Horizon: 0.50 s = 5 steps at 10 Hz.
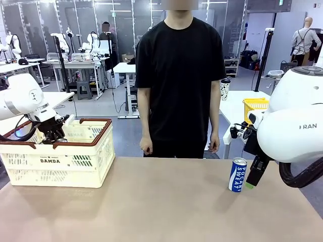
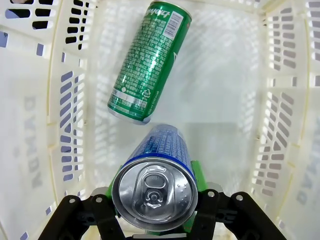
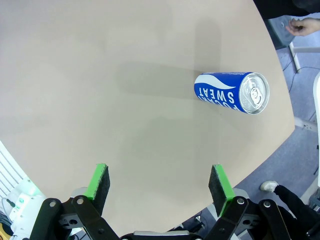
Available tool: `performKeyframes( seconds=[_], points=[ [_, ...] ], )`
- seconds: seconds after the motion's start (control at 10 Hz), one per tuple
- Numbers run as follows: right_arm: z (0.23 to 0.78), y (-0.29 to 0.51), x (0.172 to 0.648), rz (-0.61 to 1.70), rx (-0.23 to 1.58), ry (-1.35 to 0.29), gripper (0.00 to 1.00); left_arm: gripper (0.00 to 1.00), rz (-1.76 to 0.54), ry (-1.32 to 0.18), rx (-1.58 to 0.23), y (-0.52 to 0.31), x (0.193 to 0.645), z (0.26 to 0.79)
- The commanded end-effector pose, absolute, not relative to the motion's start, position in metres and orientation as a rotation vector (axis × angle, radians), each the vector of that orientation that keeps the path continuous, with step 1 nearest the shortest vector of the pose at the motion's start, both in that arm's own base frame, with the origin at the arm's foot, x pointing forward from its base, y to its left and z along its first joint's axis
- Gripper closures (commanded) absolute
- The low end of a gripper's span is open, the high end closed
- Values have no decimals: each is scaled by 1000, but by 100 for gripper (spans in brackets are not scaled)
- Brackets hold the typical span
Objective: Place the drinks into the Shopping basket.
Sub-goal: Pick up one drink and place it into the Shopping basket.
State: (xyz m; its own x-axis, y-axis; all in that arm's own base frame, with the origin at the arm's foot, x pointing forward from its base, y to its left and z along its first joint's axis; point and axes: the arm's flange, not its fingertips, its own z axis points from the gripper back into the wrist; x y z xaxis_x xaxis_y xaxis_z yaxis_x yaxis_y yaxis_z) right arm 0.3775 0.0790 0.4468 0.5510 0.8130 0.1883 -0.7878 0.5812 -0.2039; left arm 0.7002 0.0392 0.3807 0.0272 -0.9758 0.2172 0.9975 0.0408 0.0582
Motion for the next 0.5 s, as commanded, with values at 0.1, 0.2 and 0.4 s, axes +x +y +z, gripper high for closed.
performKeyframes(
  seconds=[0.1,0.2,0.4],
  points=[
    [447,79,378,947,-99,-274,0,40,-1548,-235,-133,39,704,384],
    [447,79,378,947,-99,-274,0,22,-1552,-239,-130,39,703,388],
    [447,79,378,947,-99,-274,0,2,-1552,-214,-115,39,700,396]
  ],
)
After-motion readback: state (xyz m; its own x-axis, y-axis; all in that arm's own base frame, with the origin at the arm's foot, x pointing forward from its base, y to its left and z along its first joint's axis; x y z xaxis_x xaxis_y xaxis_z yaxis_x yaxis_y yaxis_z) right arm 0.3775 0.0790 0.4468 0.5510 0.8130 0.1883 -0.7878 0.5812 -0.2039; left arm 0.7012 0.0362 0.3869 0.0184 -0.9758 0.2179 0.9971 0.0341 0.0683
